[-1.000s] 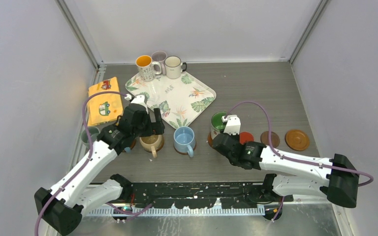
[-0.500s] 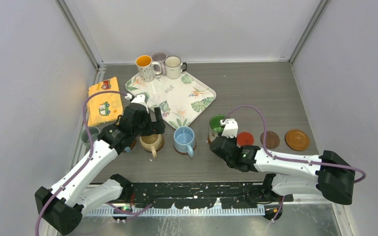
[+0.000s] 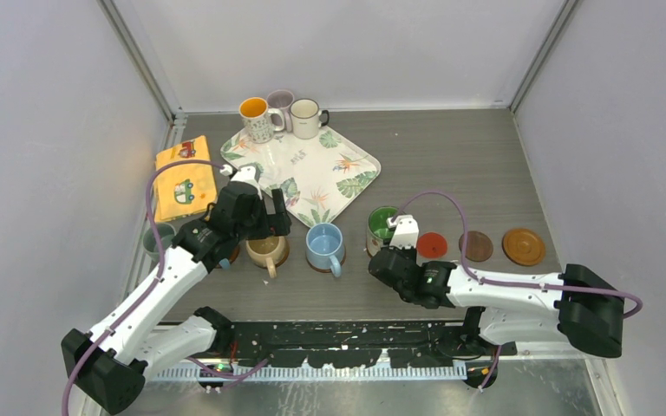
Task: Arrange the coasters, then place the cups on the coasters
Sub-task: Place the cup on the coaster.
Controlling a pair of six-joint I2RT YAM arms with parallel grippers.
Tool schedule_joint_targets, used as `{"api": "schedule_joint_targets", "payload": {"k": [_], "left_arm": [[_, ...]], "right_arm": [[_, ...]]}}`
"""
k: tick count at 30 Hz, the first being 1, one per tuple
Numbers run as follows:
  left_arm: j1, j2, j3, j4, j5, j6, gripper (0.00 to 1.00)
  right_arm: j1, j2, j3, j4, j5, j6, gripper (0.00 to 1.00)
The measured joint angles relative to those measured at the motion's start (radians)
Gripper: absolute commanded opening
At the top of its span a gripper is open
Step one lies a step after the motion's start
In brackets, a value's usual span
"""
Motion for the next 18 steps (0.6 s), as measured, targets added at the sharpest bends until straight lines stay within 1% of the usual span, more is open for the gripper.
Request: {"api": "schedule_joint_targets", "payload": {"k": [6, 18], "left_arm": [[0.000, 0.000, 0.000, 0.001, 0.000, 0.000, 1.00], [0.000, 0.000, 0.000, 0.001, 0.000, 0.000, 1.00]], "right_arm": [[0.011, 0.000, -0.010, 0.009, 0.014, 0.008, 0.01], [0.044, 0.027, -0.015, 0.083, 0.002, 0.008, 0.01]]}}
